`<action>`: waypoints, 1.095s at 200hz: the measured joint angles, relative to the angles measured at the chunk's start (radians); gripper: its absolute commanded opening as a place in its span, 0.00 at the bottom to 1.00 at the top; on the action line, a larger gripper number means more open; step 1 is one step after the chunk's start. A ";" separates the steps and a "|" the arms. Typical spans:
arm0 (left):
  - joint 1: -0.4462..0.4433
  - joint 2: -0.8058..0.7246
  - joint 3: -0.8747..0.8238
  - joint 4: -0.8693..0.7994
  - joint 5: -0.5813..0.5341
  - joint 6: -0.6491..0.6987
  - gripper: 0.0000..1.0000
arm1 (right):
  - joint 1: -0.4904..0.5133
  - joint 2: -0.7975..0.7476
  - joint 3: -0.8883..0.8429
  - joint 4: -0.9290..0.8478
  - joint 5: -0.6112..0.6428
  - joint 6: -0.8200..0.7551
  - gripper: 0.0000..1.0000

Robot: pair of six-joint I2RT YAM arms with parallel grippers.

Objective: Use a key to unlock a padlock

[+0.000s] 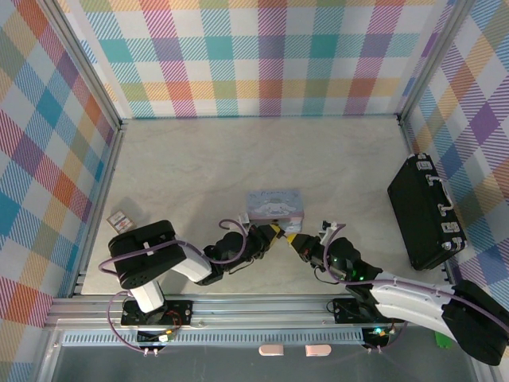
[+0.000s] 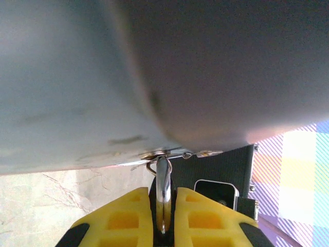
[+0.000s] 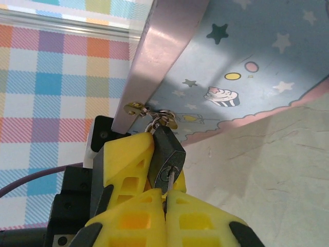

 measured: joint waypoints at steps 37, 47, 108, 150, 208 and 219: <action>0.000 0.018 0.009 -0.030 -0.025 -0.015 0.00 | 0.008 0.129 0.000 0.108 0.018 0.017 0.00; 0.000 0.018 0.009 -0.033 -0.035 -0.019 0.00 | 0.009 0.154 0.001 0.136 0.022 0.018 0.00; 0.014 0.016 0.031 -0.048 -0.056 -0.052 0.00 | 0.009 0.228 0.016 0.219 0.052 0.025 0.00; 0.027 0.016 0.058 -0.050 -0.063 -0.060 0.00 | -0.002 0.249 0.020 0.270 0.077 0.059 0.00; 0.030 0.010 0.072 -0.050 -0.079 -0.068 0.00 | -0.086 0.249 0.024 0.299 -0.013 0.093 0.00; 0.031 0.008 0.074 -0.049 -0.081 -0.068 0.00 | -0.096 0.249 0.026 0.303 -0.026 0.097 0.00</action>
